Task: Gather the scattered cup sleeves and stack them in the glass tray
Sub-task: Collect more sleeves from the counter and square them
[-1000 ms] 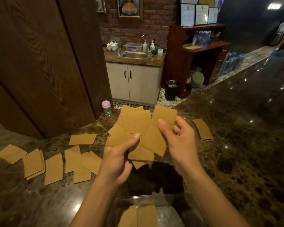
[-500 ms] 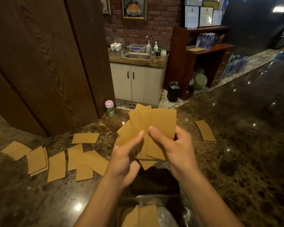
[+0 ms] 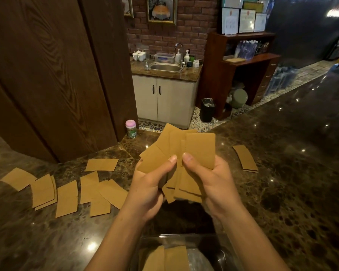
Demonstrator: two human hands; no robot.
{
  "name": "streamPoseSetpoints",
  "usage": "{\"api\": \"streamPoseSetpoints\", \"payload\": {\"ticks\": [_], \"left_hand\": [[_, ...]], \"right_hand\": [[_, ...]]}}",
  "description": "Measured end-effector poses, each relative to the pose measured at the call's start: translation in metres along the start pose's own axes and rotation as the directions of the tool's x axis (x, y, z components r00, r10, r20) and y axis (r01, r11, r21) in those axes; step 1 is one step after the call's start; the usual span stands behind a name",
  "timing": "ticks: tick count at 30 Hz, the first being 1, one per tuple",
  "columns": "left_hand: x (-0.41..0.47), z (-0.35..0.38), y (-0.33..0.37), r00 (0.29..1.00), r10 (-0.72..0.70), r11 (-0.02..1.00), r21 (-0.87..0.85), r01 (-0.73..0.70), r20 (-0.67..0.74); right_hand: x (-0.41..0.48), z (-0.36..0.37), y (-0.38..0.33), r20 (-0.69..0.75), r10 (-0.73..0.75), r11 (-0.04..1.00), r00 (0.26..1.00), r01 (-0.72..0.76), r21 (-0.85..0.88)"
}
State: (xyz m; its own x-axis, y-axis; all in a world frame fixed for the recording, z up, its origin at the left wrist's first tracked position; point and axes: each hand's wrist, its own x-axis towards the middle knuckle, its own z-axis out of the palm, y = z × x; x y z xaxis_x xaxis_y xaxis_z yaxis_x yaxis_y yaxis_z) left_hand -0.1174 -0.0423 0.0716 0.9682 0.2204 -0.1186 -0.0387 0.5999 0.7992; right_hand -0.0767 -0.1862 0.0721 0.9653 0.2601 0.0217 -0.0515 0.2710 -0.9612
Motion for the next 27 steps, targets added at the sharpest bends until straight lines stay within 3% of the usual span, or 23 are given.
{"api": "streamPoseSetpoints", "payload": {"ticks": [5, 9, 12, 17, 27], "left_hand": [[-0.005, -0.004, 0.004, 0.993, -0.052, 0.991, -0.119, 0.064, 0.107], [-0.001, -0.007, 0.005, 1.0, 0.015, 0.999, -0.043, -0.013, 0.028], [0.0, -0.007, 0.007, 0.997, 0.051, 0.998, 0.039, -0.053, 0.05], [0.0, -0.009, 0.002, 0.989, 0.079, 0.977, 0.188, -0.102, 0.125], [0.001, -0.022, 0.0, 0.969, 0.093, 0.932, 0.323, -0.165, 0.227]], "right_hand": [[0.001, -0.002, -0.003, -0.095, -0.014, 0.999, 0.995, 0.017, 0.027], [0.001, -0.005, -0.005, -0.176, 0.026, 0.991, 0.984, -0.002, 0.135], [-0.002, -0.006, -0.007, -0.094, 0.076, 0.979, 0.993, -0.056, 0.195], [-0.003, -0.005, -0.007, -0.007, 0.097, 0.987, 0.995, -0.095, 0.13], [-0.002, -0.004, -0.007, -0.142, 0.101, 0.983, 0.985, -0.077, 0.168]]}}
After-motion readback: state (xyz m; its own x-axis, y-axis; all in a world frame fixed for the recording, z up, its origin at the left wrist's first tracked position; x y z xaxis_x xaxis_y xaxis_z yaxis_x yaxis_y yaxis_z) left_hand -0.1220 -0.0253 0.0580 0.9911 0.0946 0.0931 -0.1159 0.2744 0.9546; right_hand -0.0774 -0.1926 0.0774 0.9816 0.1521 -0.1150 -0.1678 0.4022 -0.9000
